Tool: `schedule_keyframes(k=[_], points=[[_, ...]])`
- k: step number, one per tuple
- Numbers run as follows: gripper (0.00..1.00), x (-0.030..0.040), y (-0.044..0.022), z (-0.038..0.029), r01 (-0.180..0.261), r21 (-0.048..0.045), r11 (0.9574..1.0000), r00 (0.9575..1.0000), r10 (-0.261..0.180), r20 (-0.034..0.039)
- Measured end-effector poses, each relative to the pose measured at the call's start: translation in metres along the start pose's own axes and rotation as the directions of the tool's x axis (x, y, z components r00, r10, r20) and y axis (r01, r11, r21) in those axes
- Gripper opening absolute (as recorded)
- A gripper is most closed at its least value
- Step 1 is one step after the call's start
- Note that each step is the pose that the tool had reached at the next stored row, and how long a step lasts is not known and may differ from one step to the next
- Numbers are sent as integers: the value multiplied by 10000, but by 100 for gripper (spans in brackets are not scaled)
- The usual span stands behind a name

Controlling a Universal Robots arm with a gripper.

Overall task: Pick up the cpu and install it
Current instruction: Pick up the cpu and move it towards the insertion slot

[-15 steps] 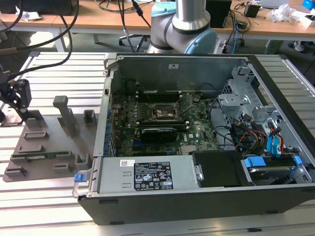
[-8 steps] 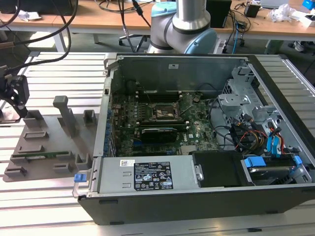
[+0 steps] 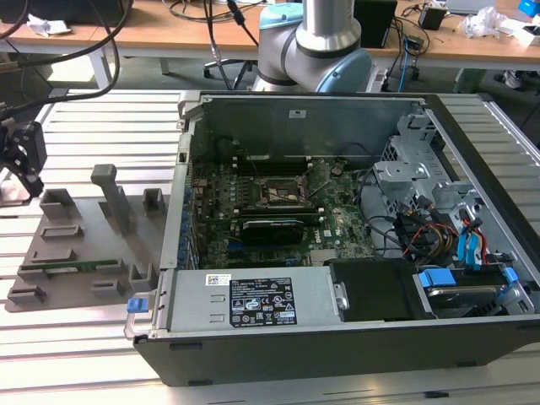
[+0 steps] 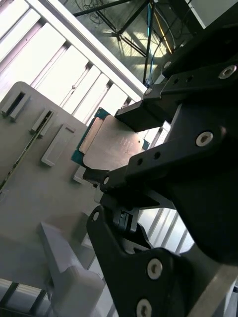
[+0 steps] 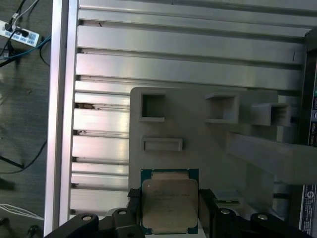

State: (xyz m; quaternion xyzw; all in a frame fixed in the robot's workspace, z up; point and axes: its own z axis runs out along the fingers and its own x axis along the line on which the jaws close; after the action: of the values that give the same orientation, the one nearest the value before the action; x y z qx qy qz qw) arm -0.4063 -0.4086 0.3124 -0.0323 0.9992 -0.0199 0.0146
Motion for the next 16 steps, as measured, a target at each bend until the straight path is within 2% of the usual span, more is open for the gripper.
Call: schedule_keyframes(k=[16], points=[[55,-5,-7,-179,0,0,10000,10000,0,0]])
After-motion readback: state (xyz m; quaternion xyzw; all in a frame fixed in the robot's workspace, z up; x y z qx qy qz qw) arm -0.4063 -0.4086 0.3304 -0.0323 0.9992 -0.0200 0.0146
